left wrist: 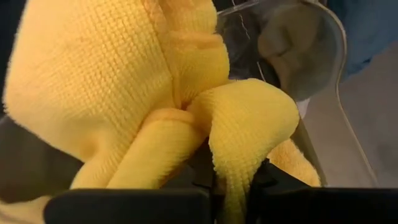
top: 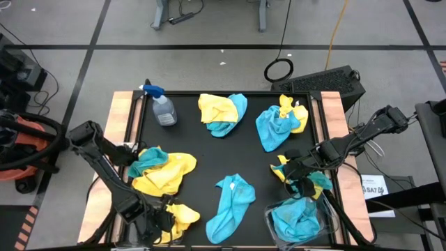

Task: Sort microfiber towel by color & place in baskets
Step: Put the yellow towel into the left transparent bin

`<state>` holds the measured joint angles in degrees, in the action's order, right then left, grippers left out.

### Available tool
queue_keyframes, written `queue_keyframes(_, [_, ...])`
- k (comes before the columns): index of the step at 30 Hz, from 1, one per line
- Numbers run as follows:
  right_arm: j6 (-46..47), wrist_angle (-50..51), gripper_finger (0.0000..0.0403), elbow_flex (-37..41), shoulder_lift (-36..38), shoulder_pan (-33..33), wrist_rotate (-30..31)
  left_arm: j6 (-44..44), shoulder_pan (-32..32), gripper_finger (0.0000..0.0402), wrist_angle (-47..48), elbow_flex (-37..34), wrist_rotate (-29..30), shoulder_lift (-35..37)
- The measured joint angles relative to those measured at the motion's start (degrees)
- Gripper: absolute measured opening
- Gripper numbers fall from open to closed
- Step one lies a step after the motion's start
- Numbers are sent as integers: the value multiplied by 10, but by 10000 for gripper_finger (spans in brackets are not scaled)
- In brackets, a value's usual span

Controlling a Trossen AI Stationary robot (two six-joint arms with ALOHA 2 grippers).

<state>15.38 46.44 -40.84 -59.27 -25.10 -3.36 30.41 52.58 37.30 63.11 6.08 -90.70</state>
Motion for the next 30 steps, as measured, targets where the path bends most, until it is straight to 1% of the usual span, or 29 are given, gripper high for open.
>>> queue_keyframes(2, [0, -1, 199, 0, 0, 0, 5, 36, -1, 35, -7, -13, 4, 0])
queue_keyframes(7, [-8, -26, 199, 0, 0, 0, 5, 212, -5, 37, -5, -48, 6, 0])
queue_keyframes(9, [-15, -36, 199, 0, 0, 0, 6, 255, -5, 37, -3, -57, 6, 0])
queue_keyframes(17, [-46, -95, 199, 0, 0, 0, 10, 262, -5, 38, -5, -59, -1, 0])
queue_keyframes(20, [-56, -106, 199, 0, 0, 0, 33, 263, -5, 41, -6, -59, -1, 0])
queue_keyframes(22, [-66, -118, 199, 0, 0, 2, 47, 263, -6, 54, -10, -59, -2, 0])
queue_keyframes(24, [-76, -129, 199, 0, 0, 6, 59, 263, -6, 76, -10, -59, -3, 0])
queue_keyframes(28, [-86, -157, 199, 0, 0, 20, 65, 295, -5, 142, -4, -59, -5, 0])
queue_keyframes(30, [-91, -168, 199, 0, 0, 26, 66, 322, -5, 180, -3, -59, -21, 0])
